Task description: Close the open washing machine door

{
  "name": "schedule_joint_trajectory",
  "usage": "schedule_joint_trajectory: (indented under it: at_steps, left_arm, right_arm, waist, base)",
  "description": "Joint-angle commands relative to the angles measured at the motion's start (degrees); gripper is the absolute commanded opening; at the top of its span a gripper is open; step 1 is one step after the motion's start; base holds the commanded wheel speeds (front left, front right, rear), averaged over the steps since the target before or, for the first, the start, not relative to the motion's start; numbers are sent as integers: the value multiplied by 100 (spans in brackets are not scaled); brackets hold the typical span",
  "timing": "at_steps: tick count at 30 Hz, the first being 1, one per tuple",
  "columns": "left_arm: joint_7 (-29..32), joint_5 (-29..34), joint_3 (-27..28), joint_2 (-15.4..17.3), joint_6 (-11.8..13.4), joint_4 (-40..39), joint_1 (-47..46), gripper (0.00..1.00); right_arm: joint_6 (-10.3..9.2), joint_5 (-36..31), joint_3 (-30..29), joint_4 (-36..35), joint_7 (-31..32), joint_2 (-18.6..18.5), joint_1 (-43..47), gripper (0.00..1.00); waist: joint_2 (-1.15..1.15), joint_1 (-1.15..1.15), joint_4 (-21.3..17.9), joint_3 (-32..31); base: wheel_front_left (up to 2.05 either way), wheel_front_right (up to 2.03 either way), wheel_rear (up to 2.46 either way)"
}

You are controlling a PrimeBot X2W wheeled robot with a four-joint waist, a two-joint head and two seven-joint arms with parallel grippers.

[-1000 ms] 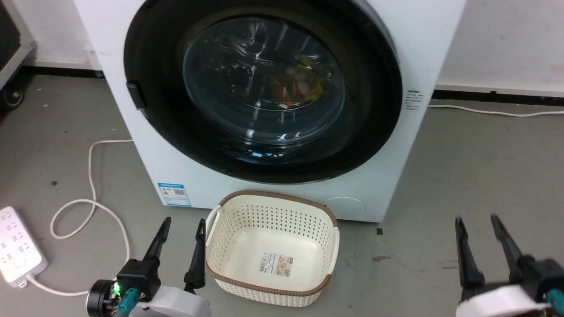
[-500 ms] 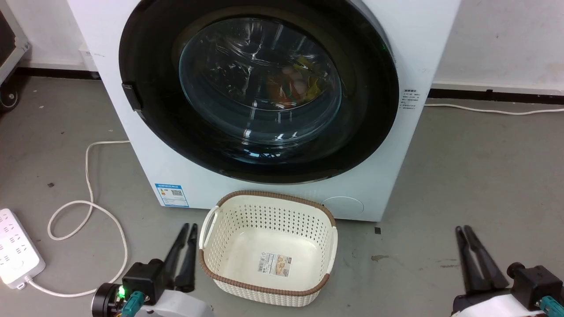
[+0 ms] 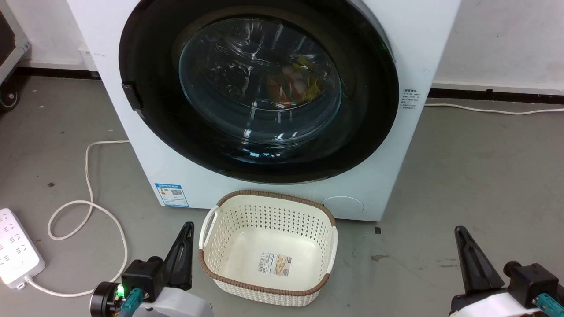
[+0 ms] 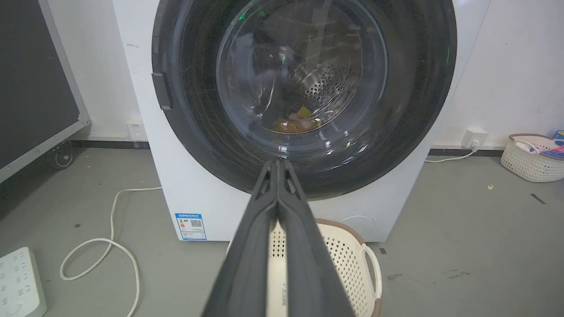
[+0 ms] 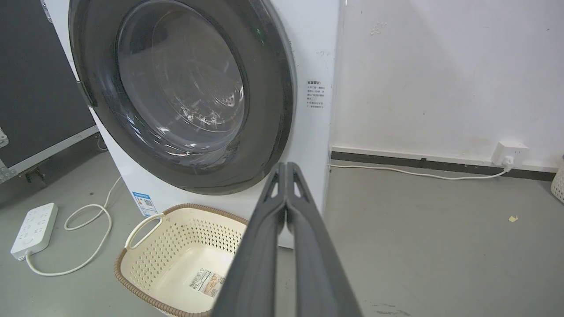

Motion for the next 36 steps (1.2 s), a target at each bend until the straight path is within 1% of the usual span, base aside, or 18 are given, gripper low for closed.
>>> schedule_joint_trajectory:
  at_steps: [1,36]
  left_arm:
    - [39,55,19,1,35,-44,22,0]
    - [437,194,83,2,216,-337,69,0]
  right_arm:
    - [-1,-46,24,-55,36,4,-19,0]
    - [-2,-167,161,-254,435,12,-61,0]
  waist:
    - [0,0,0,1]
    - [0,0,-2,12]
  base:
    - [0,0,0]
    - [0,0,0]
